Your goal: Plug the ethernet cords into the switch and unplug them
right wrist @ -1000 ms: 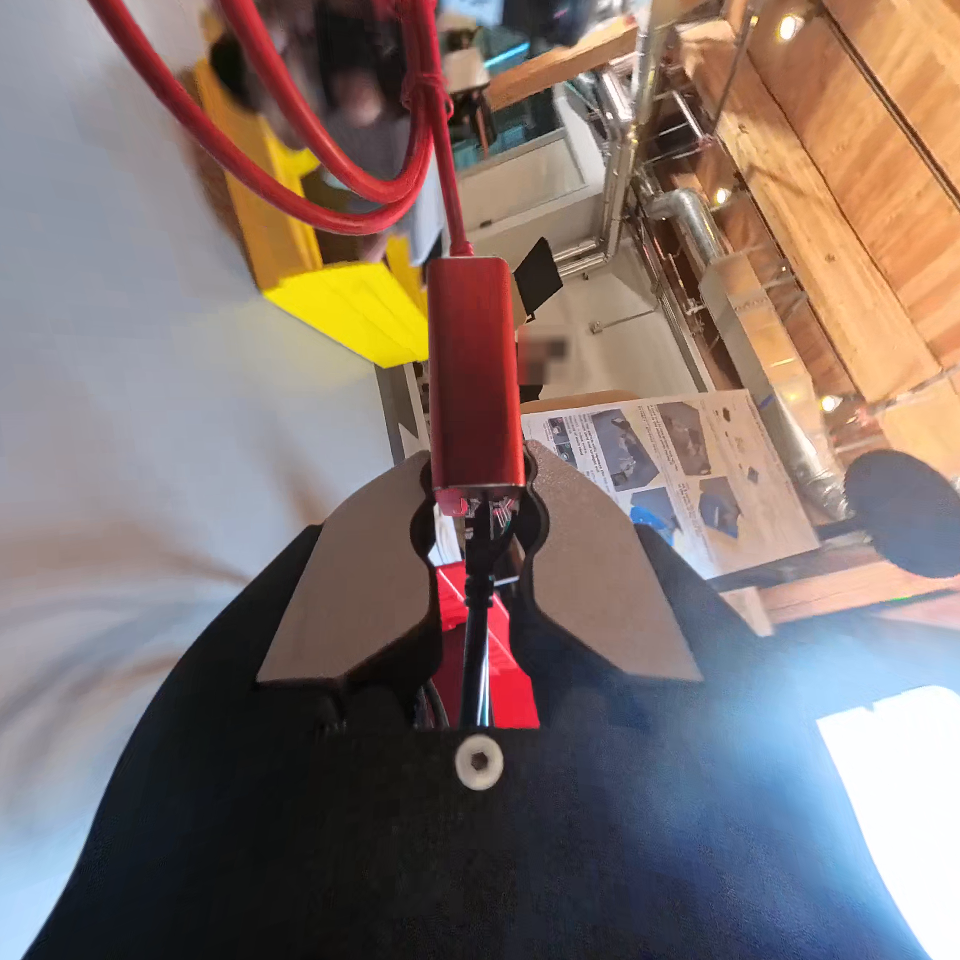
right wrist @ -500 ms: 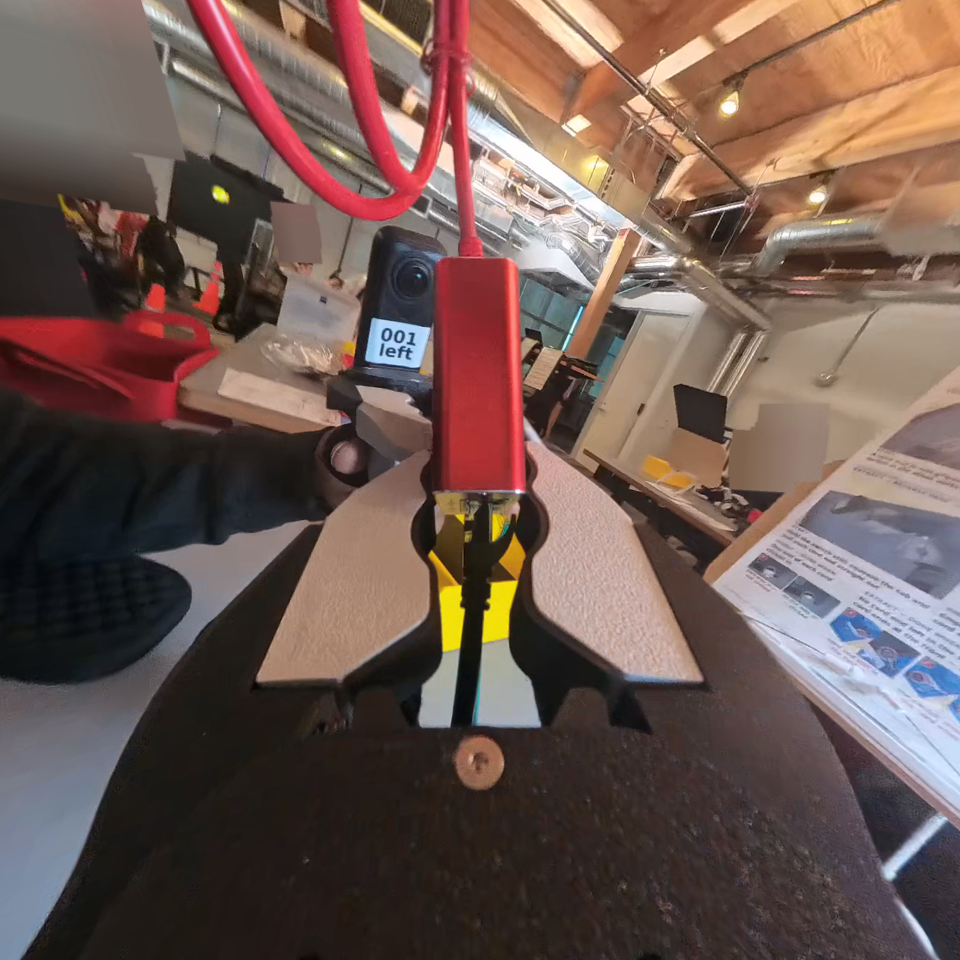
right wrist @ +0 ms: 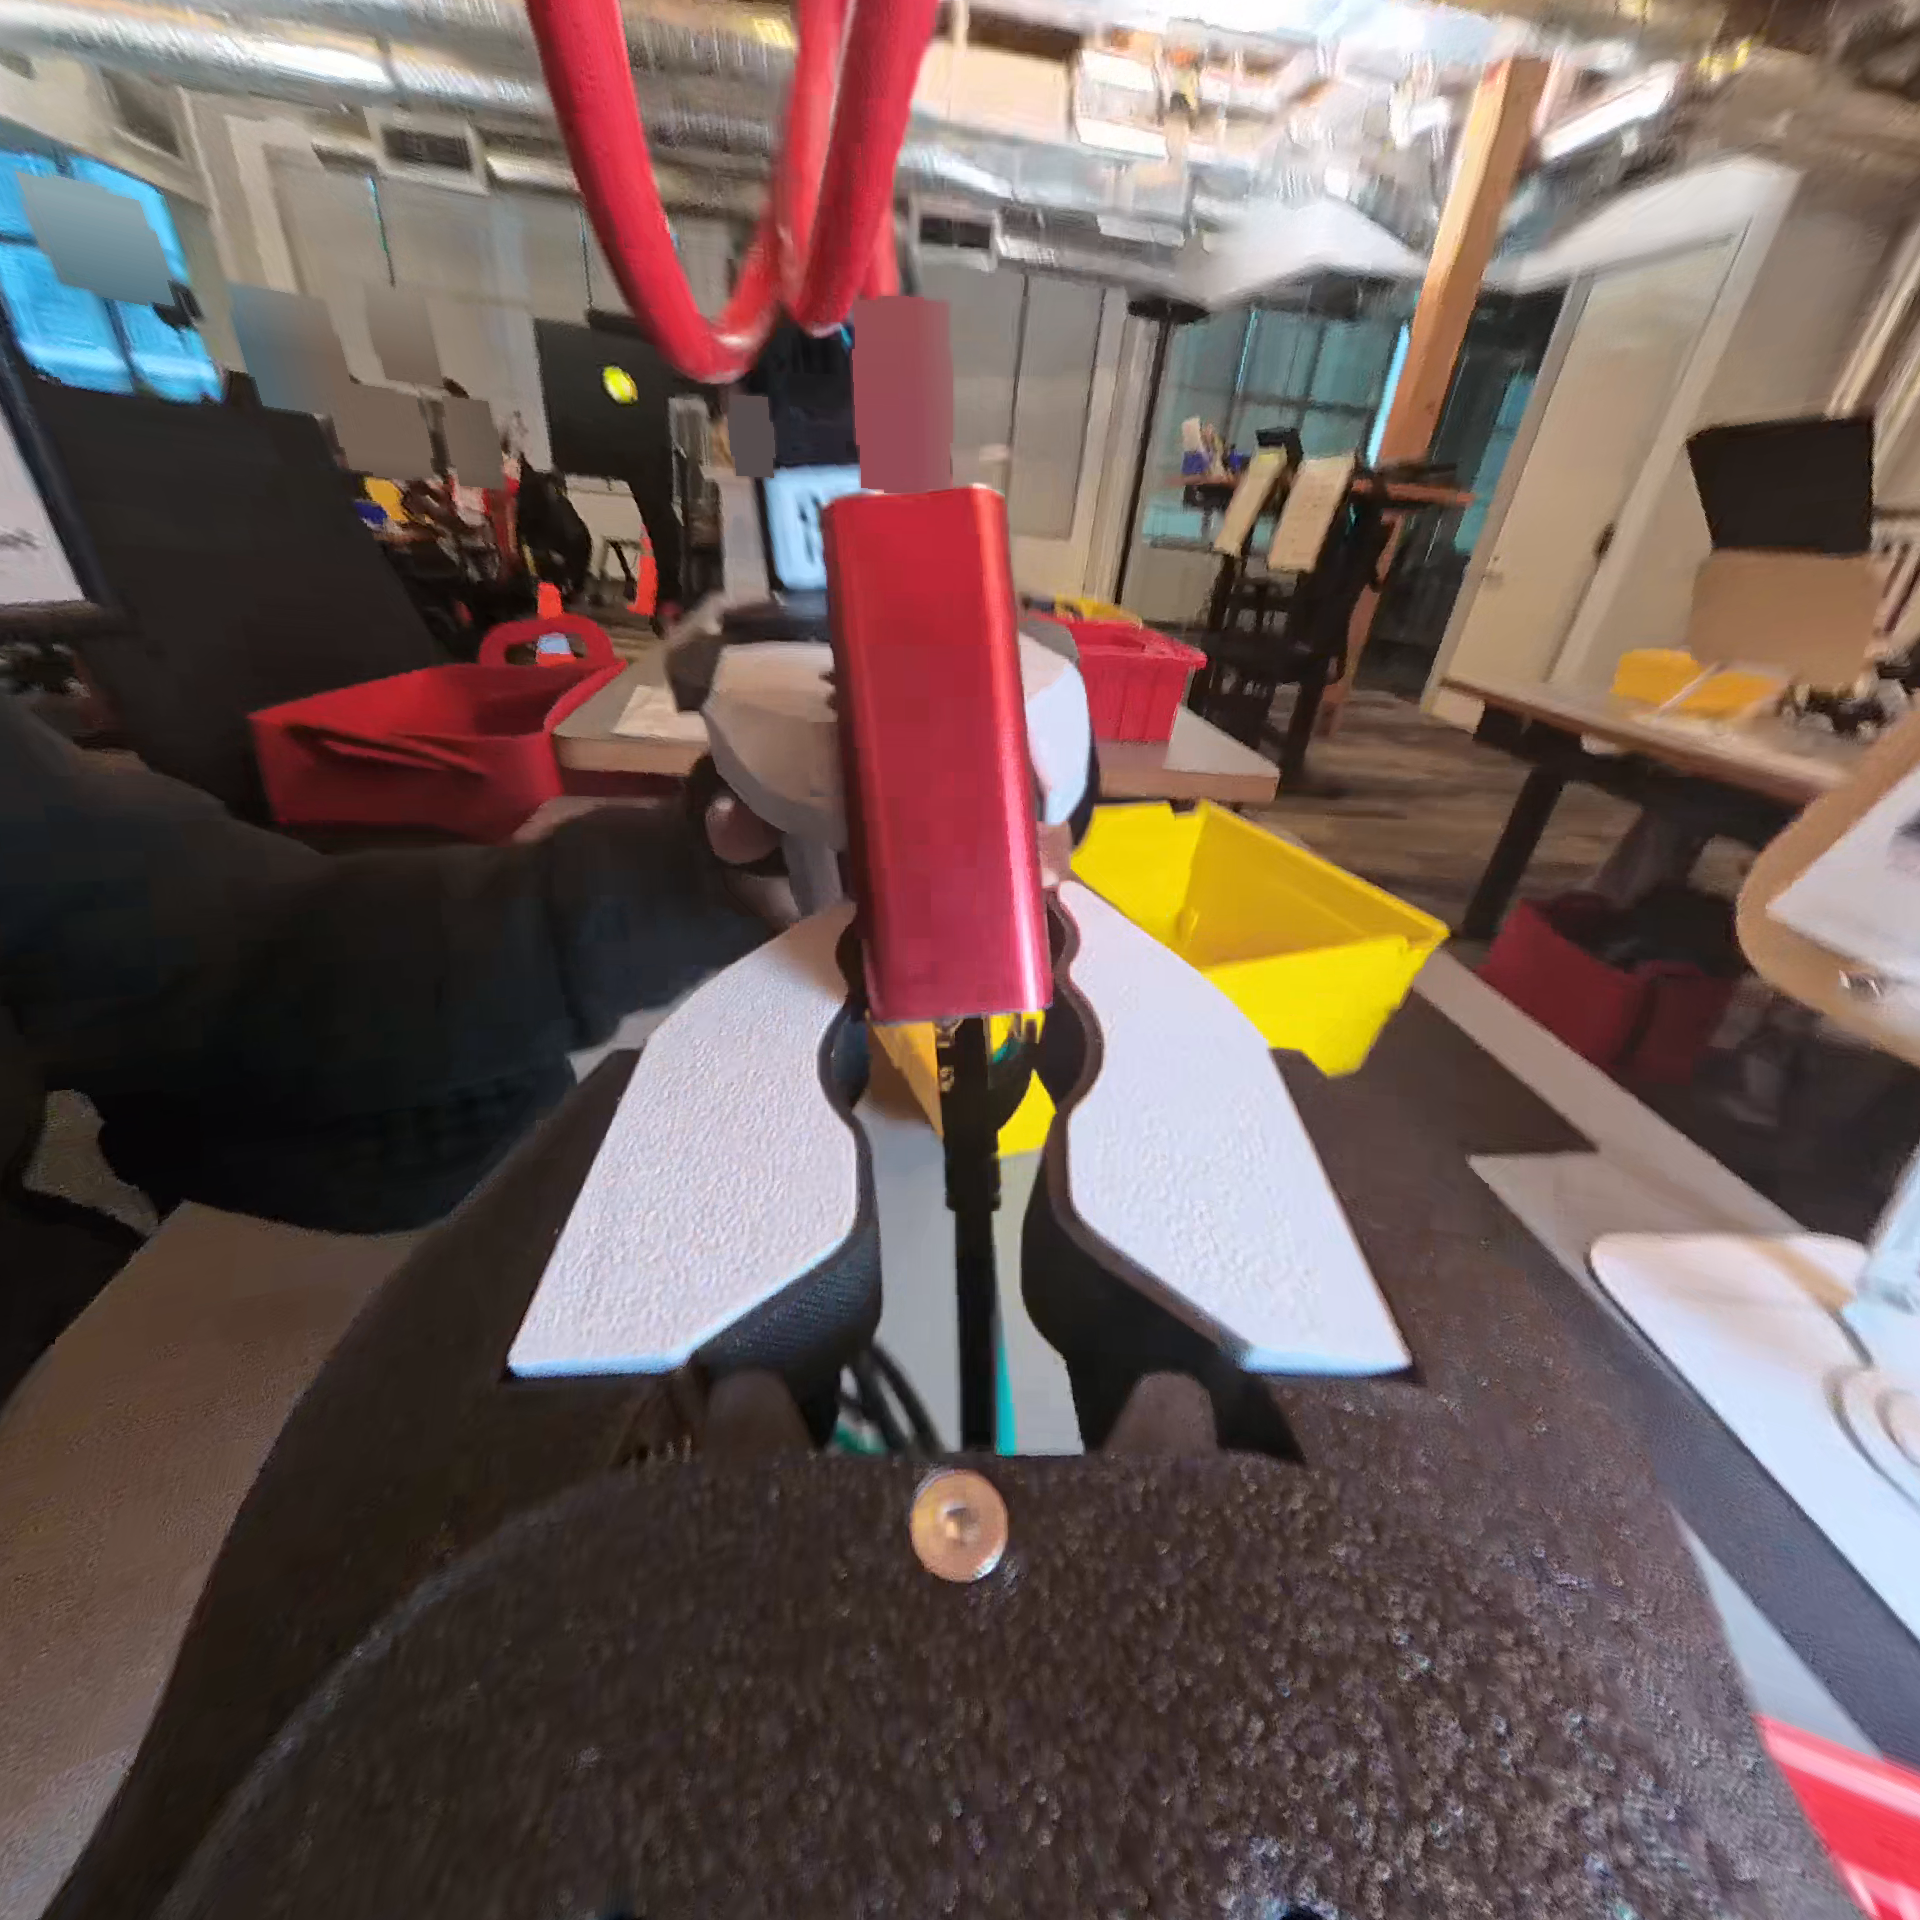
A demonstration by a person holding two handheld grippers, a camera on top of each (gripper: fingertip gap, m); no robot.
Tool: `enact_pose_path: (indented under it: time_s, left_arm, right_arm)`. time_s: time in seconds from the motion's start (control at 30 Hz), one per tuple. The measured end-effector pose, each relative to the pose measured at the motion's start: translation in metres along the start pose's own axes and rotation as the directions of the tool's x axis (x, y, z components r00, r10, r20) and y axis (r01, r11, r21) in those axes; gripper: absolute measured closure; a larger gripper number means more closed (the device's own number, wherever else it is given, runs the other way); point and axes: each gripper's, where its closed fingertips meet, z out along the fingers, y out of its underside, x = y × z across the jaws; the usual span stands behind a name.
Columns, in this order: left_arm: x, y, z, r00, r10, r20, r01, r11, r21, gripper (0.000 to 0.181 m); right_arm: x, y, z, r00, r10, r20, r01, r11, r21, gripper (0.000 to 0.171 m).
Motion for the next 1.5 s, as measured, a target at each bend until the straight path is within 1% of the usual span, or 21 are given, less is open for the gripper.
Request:
enact_pose_path:
  time_s: [0.07,0.1,0.2,0.27,0.33,0.5,0.53,0.6,0.67,0.7,0.77,0.83,0.9,0.97,1.07,1.23,1.43,1.5]
  left_arm:
    - [-0.005,0.006,-0.002,0.998,0.040,0.057,-0.036,0.997,-0.074,0.154]
    - [-0.008,0.005,-0.005,0.994,0.062,0.089,-0.054,0.994,-0.096,0.154]
    - [-0.016,0.008,-0.018,0.979,0.130,0.156,-0.099,0.977,-0.191,0.154]
    - [-0.017,0.010,-0.024,0.970,0.172,0.173,-0.129,0.963,-0.236,0.154]
    - [-0.015,0.011,-0.026,0.965,0.193,0.175,-0.140,0.951,-0.274,0.155]
    - [-0.022,0.024,-0.025,0.941,0.255,0.223,-0.150,0.904,-0.401,0.155]
    - [-0.021,0.027,-0.023,0.942,0.253,0.219,-0.147,0.900,-0.410,0.154]
    - [-0.013,0.029,-0.016,0.959,0.224,0.173,-0.143,0.912,-0.385,0.155]
    - [-0.009,0.031,-0.009,0.964,0.210,0.161,-0.134,0.913,-0.385,0.155]
    - [-0.009,0.034,-0.006,0.963,0.218,0.159,-0.139,0.905,-0.402,0.155]
    - [-0.004,0.040,0.000,0.962,0.237,0.138,-0.158,0.891,-0.426,0.155]
    - [0.002,0.043,0.007,0.966,0.234,0.114,-0.163,0.886,-0.434,0.155]
    - [0.005,0.048,0.011,0.965,0.241,0.099,-0.171,0.872,-0.459,0.155]
    - [0.006,0.056,0.013,0.962,0.261,0.082,-0.188,0.848,-0.495,0.155]
    - [0.009,0.062,0.015,0.959,0.276,0.060,-0.205,0.828,-0.522,0.155]
    - [0.005,0.061,0.017,0.945,0.314,0.091,-0.221,0.818,-0.531,0.153]
    - [-0.005,0.046,0.012,0.924,0.344,0.167,-0.223,0.840,-0.496,0.144]
    - [-0.012,0.039,0.008,0.916,0.342,0.210,-0.214,0.860,-0.464,0.145]
  right_arm:
    - [0.007,0.010,-0.006,0.998,-0.019,-0.054,0.014,0.996,-0.092,0.140]
    - [0.010,0.010,-0.011,0.996,-0.034,-0.078,0.025,0.994,-0.111,0.135]
    - [0.013,-0.006,-0.031,0.990,-0.045,-0.132,0.033,0.995,-0.094,0.134]
    - [0.013,-0.012,-0.043,0.979,-0.107,-0.174,0.084,0.988,-0.132,0.133]
    - [0.009,-0.013,-0.050,0.965,-0.179,-0.192,0.136,0.966,-0.219,0.132]
    - [-0.004,-0.020,-0.063,0.913,-0.361,-0.190,0.244,0.857,-0.454,0.132]
    - [-0.003,-0.018,-0.065,0.898,-0.394,-0.195,0.251,0.824,-0.509,0.132]
    - [-0.005,-0.006,-0.062,0.892,-0.418,-0.169,0.246,0.766,-0.594,0.129]
    - [0.001,0.003,-0.055,0.880,-0.445,-0.167,0.255,0.737,-0.626,0.127]
    - [0.004,0.007,-0.050,0.880,-0.444,-0.167,0.255,0.740,-0.622,0.123]
    - [0.003,0.008,-0.038,0.908,-0.385,-0.165,0.236,0.795,-0.559,0.119]
    - [-0.001,0.006,-0.027,0.935,-0.327,-0.140,0.231,0.857,-0.460,0.123]
    - [-0.006,0.007,-0.023,0.956,-0.276,-0.098,0.215,0.888,-0.407,0.131]
    - [-0.007,0.011,-0.025,0.958,-0.275,-0.076,0.223,0.887,-0.404,0.138]
    - [-0.010,0.017,-0.029,0.960,-0.276,-0.040,0.234,0.876,-0.421,0.140]
    - [-0.008,0.019,-0.033,0.960,-0.277,-0.044,0.230,0.866,-0.443,0.142]
    - [-0.002,0.009,-0.038,0.942,-0.327,-0.078,0.260,0.855,-0.449,0.143]
    - [0.002,0.000,-0.041,0.934,-0.344,-0.098,0.270,0.857,-0.440,0.144]
